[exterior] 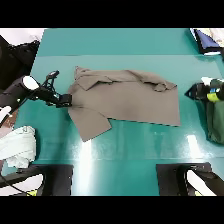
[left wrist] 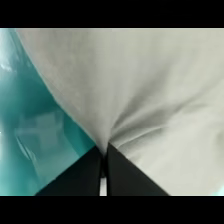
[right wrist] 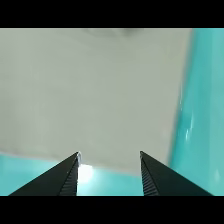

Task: Fold the shirts.

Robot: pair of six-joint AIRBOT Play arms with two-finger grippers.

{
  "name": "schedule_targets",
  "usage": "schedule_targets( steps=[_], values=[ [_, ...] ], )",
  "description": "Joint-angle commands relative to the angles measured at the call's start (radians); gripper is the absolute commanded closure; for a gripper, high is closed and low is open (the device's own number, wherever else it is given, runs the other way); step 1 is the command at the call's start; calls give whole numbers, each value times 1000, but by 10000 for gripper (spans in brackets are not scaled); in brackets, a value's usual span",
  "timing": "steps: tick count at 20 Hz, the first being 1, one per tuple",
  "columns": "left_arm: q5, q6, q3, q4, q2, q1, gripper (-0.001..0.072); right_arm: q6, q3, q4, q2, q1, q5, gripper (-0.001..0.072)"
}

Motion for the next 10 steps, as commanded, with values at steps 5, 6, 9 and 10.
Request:
schedule_targets(
  steps=[5,6,9,10],
  values=[
    [-33,40,10,9,98,1,682,-90,-245,25,-178,-156,20,285],
    [-37,40,10,8,98,1,682,-90,-253,31,-208,-153,10,285],
    [-56,40,10,8,98,1,682,-102,-253,82,-268,-149,-19,285],
    [-61,40,10,9,98,1,682,-106,-253,93,-279,-149,-26,285]
  ],
)
